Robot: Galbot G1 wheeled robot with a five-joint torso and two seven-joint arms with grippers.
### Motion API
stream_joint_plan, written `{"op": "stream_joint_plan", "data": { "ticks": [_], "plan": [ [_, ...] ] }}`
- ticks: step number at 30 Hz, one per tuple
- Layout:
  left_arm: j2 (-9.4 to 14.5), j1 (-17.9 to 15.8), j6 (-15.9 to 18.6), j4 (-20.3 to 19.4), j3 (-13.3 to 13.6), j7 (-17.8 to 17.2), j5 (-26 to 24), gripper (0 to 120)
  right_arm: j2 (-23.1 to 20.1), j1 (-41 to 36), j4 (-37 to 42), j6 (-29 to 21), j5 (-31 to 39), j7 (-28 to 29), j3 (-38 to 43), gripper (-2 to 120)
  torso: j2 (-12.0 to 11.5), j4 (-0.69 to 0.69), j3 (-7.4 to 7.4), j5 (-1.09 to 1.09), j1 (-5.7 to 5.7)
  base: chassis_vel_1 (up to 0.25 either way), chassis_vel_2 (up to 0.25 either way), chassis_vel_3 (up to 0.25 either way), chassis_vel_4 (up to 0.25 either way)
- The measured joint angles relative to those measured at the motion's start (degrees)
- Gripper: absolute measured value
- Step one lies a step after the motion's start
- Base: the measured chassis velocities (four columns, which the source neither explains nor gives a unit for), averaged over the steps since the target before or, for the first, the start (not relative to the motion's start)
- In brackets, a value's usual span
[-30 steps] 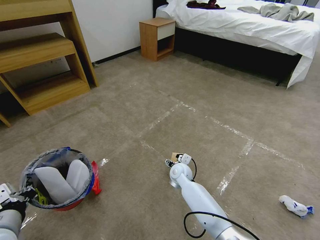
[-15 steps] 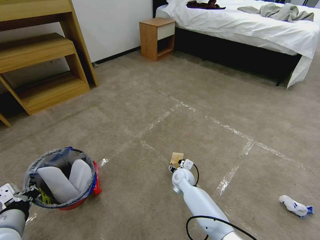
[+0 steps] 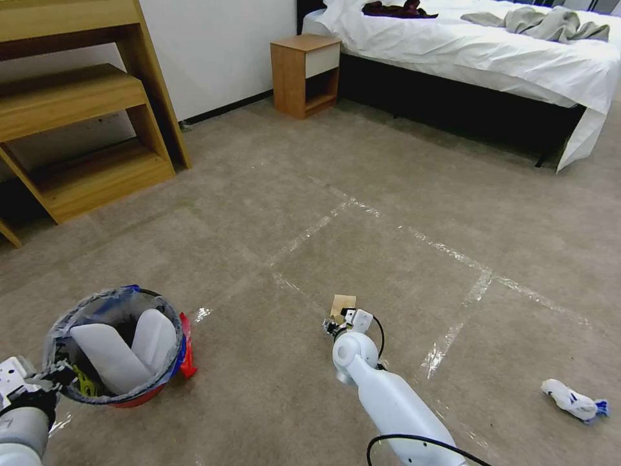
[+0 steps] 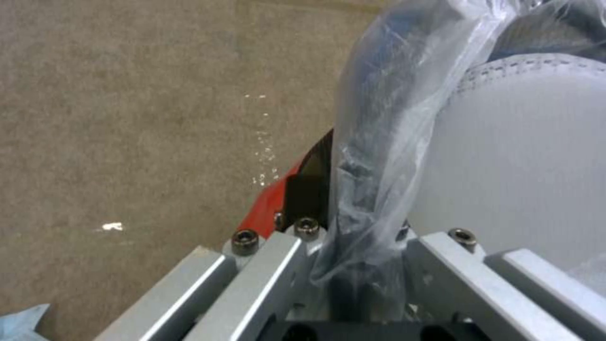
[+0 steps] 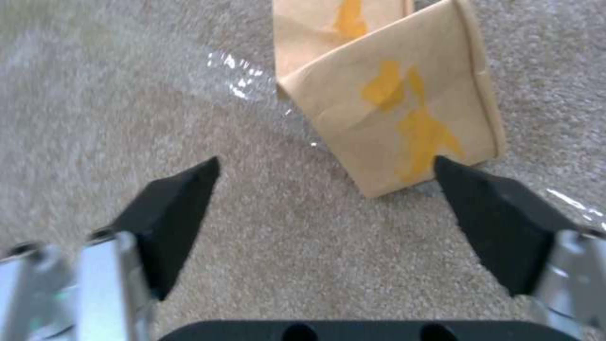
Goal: Pick up the trash bin and place the garbage on the floor into it.
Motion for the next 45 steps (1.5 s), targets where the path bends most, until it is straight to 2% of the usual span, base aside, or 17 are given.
{"op": "stream_joint_plan", "data": {
  "ticks": [6,19,34,45],
  "plan": [
    [-0.30,-0.07,-0.47,0.10,0.12,0.36,0.66,2,0.50,1.74,-2.85,0.17,-2.27,-0.74,-3.27,98,0.00,0.02,0.00,0.00,0.00,0.000,0.000,0.000,0.000],
    [-0.22,-0.45,-0.66,0.76,0.13,0.48,0.68,2,3.34,7.31,-14.72,3.97,-10.33,-4.19,-7.21,99,0.00,0.02,0.00,0.00,0.00,0.000,0.000,0.000,0.000],
    [-0.34,-0.69,-0.66,0.97,0.48,0.51,0.86,2,2.14,6.64,-16.35,6.05,-16.69,-4.69,-5.99,100,0.00,0.01,0.00,0.00,0.00,0.000,0.000,0.000,0.000],
    [-0.49,-0.16,-1.35,0.68,0.46,0.64,1.35,2,0.65,6.57,-16.40,7.92,-20.51,-7.26,-6.09,100,0.00,0.01,0.00,0.00,0.00,0.000,0.000,0.000,0.000]
  ]
}}
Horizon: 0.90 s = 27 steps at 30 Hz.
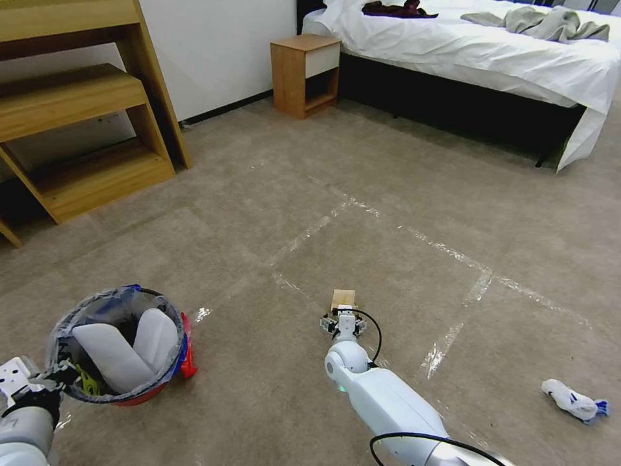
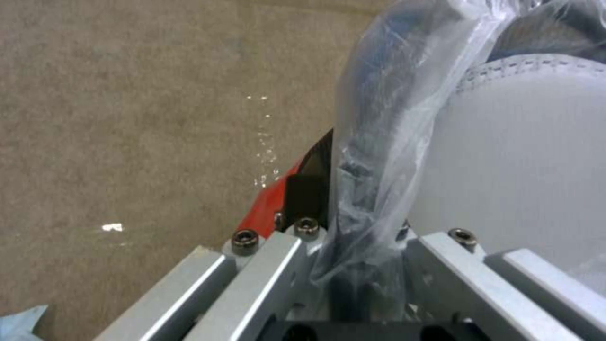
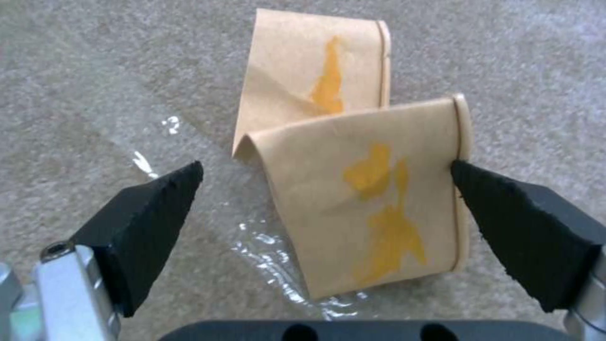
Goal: Pick up the trash bin and place the garbage on the floor into it.
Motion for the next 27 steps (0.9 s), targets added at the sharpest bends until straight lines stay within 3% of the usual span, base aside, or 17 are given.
{"op": "stream_joint_plan", "data": {
  "ticks": [15,21,27],
  "plan": [
    [-0.61,-0.79,-0.19,0.24,0.58,0.10,0.52,2,-2.95,-1.47,4.12,-1.07,1.30,-0.27,0.02,100,0.00,0.00,0.00,0.00,0.00,0.000,0.000,0.000,0.000],
    [-0.78,-0.59,-0.28,0.33,0.67,0.28,0.58,2,-1.64,-2.65,5.57,-2.73,6.29,2.25,1.56,100,0.00,0.01,0.00,0.00,0.00,0.000,0.000,0.000,0.000],
    [-0.76,-0.66,-0.41,0.71,0.89,0.49,0.67,2,2.41,-3.47,6.37,-3.66,12.08,4.87,5.53,100,0.00,0.01,0.00,-0.01,0.00,0.000,0.000,0.000,0.000]
  ]
}}
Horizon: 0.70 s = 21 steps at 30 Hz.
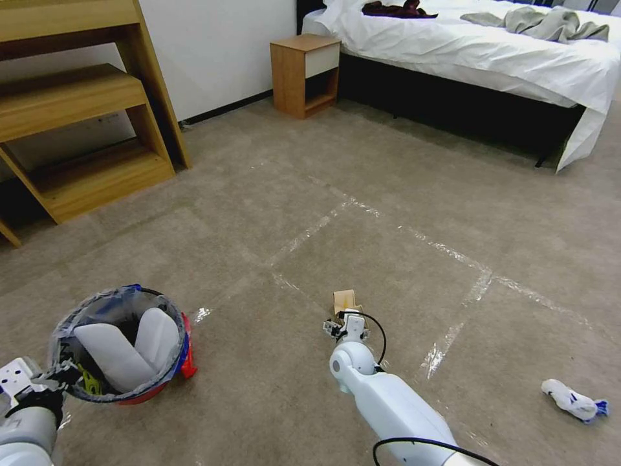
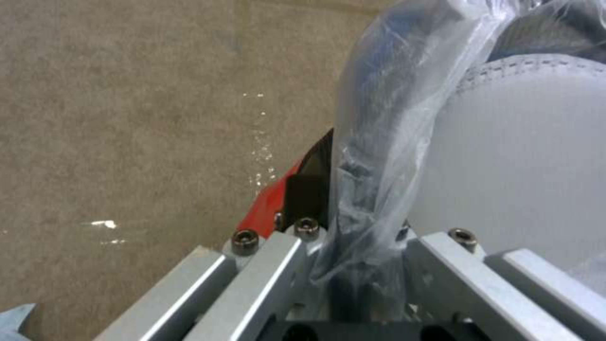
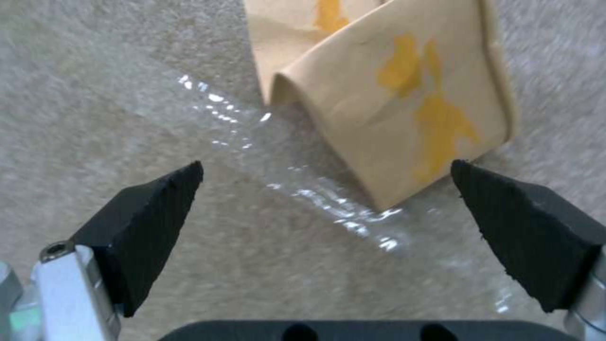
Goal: Pick up the trash bin and place the garbage on the floor into it.
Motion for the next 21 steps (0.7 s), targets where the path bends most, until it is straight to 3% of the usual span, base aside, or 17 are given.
{"op": "stream_joint_plan", "data": {
  "ticks": [21],
  "plan": [
    [-0.70,1.49,-0.90,-0.83,0.06,0.63,0.60,2,6.79,5.51,-7.78,3.92,3.46,-4.12,6.93,100,0.00,0.00,0.00,0.01,0.00,0.000,0.000,0.000,0.000]
  ]
}}
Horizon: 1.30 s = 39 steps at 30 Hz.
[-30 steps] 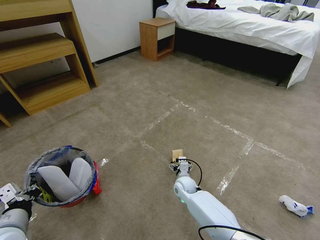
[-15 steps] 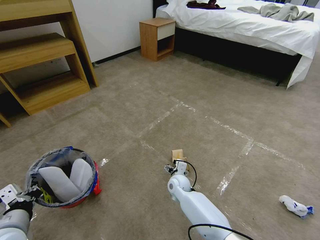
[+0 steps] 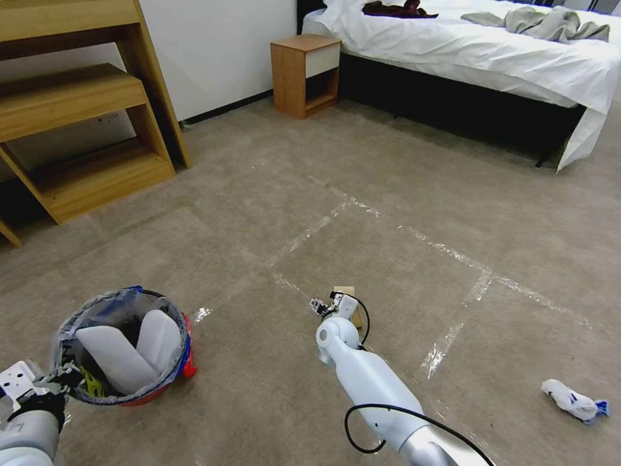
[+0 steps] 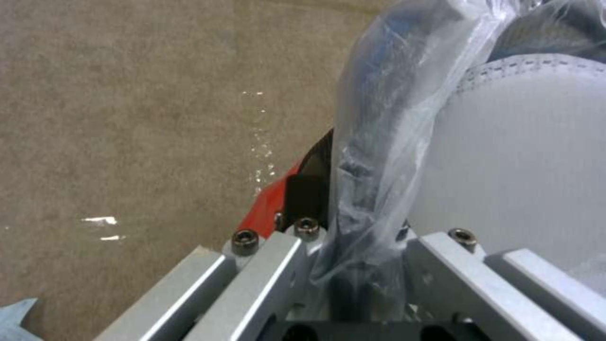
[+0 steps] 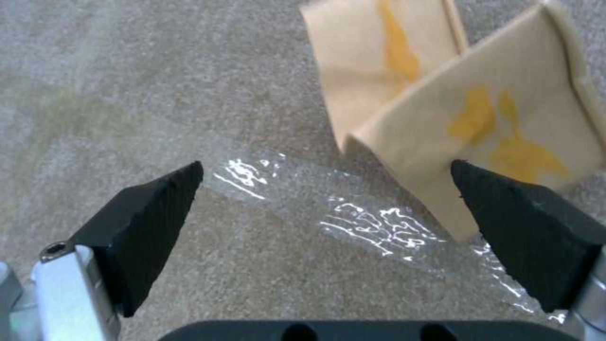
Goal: Pick up the trash bin and place the garbage on the floor into it.
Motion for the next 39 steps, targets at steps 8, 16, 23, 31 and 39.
{"op": "stream_joint_plan", "data": {
  "ticks": [8,16,23,31,39],
  "plan": [
    [-0.71,0.23,-0.30,0.48,0.41,0.26,0.76,2,-0.31,-1.18,0.60,-0.39,0.82,-0.14,2.66,100,0.00,-0.01,0.00,0.00,0.00,0.000,0.000,0.000,0.000],
    [-0.23,0.28,-0.32,0.52,0.46,0.39,0.86,2,-0.41,-1.56,0.49,-0.42,0.98,-0.38,4.09,100,0.00,0.00,0.00,0.00,0.00,0.000,0.000,0.000,0.000],
    [-0.27,0.38,-0.32,0.48,0.45,0.39,0.80,2,-0.66,-1.68,1.21,-0.83,1.42,-0.02,4.77,100,0.00,0.00,0.00,0.00,0.00,0.000,0.000,0.000,0.000],
    [-0.73,0.20,-0.34,0.44,0.72,0.46,1.05,2,-0.81,-2.48,3.58,-1.32,1.82,1.04,4.02,100,0.00,-0.01,0.00,0.00,0.00,0.000,0.000,0.000,0.000],
    [-1.01,0.46,-0.60,0.61,0.88,0.59,1.59,2,0.90,-1.63,5.28,-1.67,3.02,3.15,5.24,100,0.00,0.00,0.00,0.00,0.00,0.000,0.000,0.000,0.000]
  ]
}}
